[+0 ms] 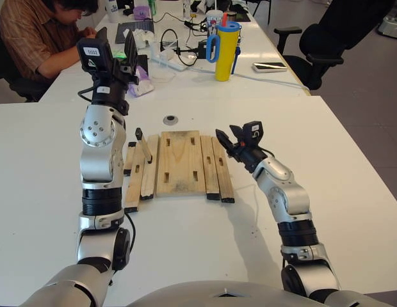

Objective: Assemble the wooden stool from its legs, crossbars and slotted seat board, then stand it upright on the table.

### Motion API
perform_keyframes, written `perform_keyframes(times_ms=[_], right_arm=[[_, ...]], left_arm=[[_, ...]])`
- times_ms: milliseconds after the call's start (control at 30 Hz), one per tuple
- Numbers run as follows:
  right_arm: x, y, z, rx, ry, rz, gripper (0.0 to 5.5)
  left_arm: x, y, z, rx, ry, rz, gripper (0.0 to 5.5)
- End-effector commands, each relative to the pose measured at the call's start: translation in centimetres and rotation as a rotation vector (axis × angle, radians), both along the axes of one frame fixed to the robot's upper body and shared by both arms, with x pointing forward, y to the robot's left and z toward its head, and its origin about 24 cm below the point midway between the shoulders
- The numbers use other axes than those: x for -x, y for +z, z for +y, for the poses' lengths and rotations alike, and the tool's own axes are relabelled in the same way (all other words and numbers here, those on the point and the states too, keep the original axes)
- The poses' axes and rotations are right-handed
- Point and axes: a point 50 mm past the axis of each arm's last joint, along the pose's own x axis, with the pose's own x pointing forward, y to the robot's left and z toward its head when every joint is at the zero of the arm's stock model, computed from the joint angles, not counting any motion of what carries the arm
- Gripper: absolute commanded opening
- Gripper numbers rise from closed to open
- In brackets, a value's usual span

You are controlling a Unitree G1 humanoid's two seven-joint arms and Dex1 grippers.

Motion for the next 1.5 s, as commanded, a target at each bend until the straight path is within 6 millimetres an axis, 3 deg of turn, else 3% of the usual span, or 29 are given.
perform_keyframes(times_ms=[33, 133, 200, 233, 300, 367, 400, 467, 500, 667, 833, 967, 1167, 1233, 1400, 1500], right_arm=[[-0.3, 0.4, 0.3, 0.009, 0.014, -0.017, 2.65], [-0.3, 0.4, 0.3, 0.010, 0.014, -0.016, 2.65], [-0.3, 0.3, 0.3, 0.011, 0.015, -0.016, 2.65], [-0.2, 0.3, 0.3, 0.011, 0.015, -0.015, 2.65], [-0.2, 0.3, 0.4, 0.010, 0.018, -0.015, 2.65], [-0.3, 0.4, 0.7, 0.008, 0.029, -0.017, 2.65], [-0.3, 0.4, 0.7, 0.007, 0.033, -0.017, 2.65], [-0.4, 0.5, 0.7, 0.006, 0.039, -0.018, 2.65], [-0.4, 0.5, 0.7, 0.007, 0.038, -0.019, 2.65], [-0.4, 0.5, 0.7, 0.006, 0.037, -0.021, 2.65], [-0.3, 0.3, 1.0, 0.002, 0.044, -0.015, 2.65], [-0.2, 0.1, 0.9, 0.000, 0.042, -0.008, 2.65], [0.1, -0.1, 0.8, -0.016, 0.035, 0.008, 2.65], [0.3, -0.2, 0.9, -0.016, 0.038, 0.011, 2.65], [1.0, -0.7, 0.7, -0.026, 0.035, 0.042, 2.65], [1.1, -0.8, 0.6, -0.033, 0.040, 0.058, 2.65]], left_arm=[[-0.3, 0.6, 0.4, 0.007, 0.007, -0.016, 2.59], [-0.5, 1.4, 0.3, 0.015, 0.001, -0.039, 2.59], [-0.9, 0.7, 0.2, 0.024, -0.015, -0.007, 2.59], [-1.7, -1.0, 0.2, 0.033, -0.020, 0.096, 2.59], [-2.7, -7.3, 0.3, 0.107, -0.009, 0.411, 2.59], [-1.6, -14.1, 0.7, 0.167, 0.028, 0.701, 2.59], [-0.6, -16.3, 0.8, 0.173, 0.044, 0.792, 2.59], [0.6, -18.3, 1.0, 0.199, 0.065, 0.863, 2.59], [0.6, -18.2, 0.7, 0.182, 0.057, 0.853, 2.59], [-1.3, -13.5, -0.6, 0.108, 0.005, 0.655, 2.59], [-1.8, -10.8, -0.4, 0.080, 0.034, 0.536, 2.59], [-0.8, -7.9, 0.2, 0.078, 0.069, 0.423, 2.59], [1.6, -4.1, -1.4, 0.067, 0.039, 0.307, 2.59], [2.5, -4.6, -1.4, 0.072, 0.051, 0.332, 2.59], [4.1, -9.3, -0.8, 0.132, 0.073, 0.481, 2.59], [4.6, -10.8, -1.0, 0.129, 0.075, 0.520, 2.59]])
